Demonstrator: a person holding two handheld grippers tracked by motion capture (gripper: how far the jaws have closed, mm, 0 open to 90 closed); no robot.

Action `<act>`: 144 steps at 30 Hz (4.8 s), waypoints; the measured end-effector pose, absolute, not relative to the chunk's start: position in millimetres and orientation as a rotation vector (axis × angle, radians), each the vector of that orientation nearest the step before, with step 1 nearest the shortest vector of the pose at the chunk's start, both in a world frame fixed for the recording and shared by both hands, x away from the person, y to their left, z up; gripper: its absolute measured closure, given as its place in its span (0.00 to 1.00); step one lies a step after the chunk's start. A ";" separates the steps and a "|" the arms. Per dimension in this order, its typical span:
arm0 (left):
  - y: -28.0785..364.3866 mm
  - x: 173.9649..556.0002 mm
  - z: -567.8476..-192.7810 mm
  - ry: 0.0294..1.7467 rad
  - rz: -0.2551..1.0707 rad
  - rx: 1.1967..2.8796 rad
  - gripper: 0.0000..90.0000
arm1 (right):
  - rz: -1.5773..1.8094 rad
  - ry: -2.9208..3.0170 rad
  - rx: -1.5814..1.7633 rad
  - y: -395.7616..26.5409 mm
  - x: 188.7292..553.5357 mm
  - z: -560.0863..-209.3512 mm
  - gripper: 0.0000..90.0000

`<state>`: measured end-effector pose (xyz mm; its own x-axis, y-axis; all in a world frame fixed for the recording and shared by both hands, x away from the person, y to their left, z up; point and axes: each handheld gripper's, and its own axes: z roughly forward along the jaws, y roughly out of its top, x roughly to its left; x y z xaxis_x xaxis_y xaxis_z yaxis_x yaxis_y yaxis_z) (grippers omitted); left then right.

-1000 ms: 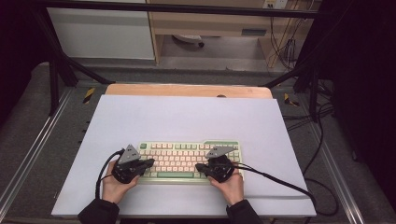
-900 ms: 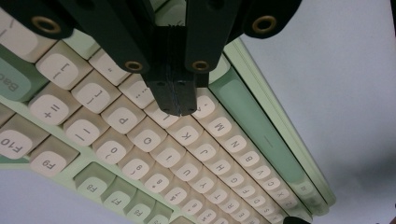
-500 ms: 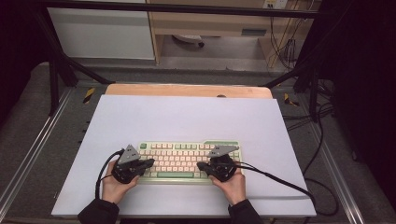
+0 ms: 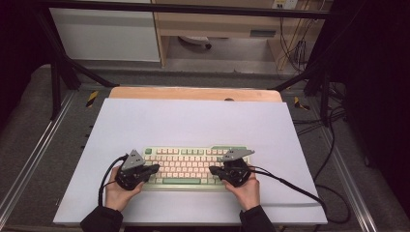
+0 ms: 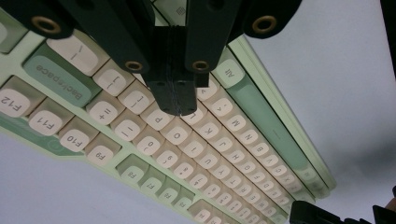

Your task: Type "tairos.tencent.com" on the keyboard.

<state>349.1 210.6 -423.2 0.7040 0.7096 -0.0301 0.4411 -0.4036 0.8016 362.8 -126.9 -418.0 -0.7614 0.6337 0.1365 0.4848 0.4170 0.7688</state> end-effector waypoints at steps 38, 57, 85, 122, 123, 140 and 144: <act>172.7 363.8 -413.3 0.863 0.400 2.080 1.00 | 1.256 2.501 0.988 -131.3 362.0 -417.8 1.00; 153.1 378.5 -423.3 0.878 0.390 2.089 1.00 | 1.260 2.501 0.988 -131.1 362.1 -418.2 1.00; 146.3 377.8 -431.0 0.849 0.388 2.115 1.00 | 1.257 2.501 0.988 -132.7 361.8 -417.3 1.00; 175.9 365.3 -420.1 0.870 0.404 2.082 1.00 | 1.264 2.499 0.991 -134.4 361.3 -417.4 1.00; 176.3 365.6 -420.0 0.871 0.405 2.081 1.00 | 1.264 2.500 0.991 -134.4 361.3 -417.5 1.00; 179.9 373.0 -425.2 0.906 0.443 2.092 1.00 | 1.260 2.508 0.998 -133.1 361.3 -418.9 1.00; 180.2 374.7 -427.2 0.913 0.444 2.096 1.00 | 1.258 2.510 0.998 -133.1 361.3 -419.0 1.00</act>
<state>374.7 180.2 -427.2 0.6796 0.7336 0.0046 0.4567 -0.4280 0.7799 361.3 -133.1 -419.0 -0.7641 0.6286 0.1453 0.4925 0.4227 0.7608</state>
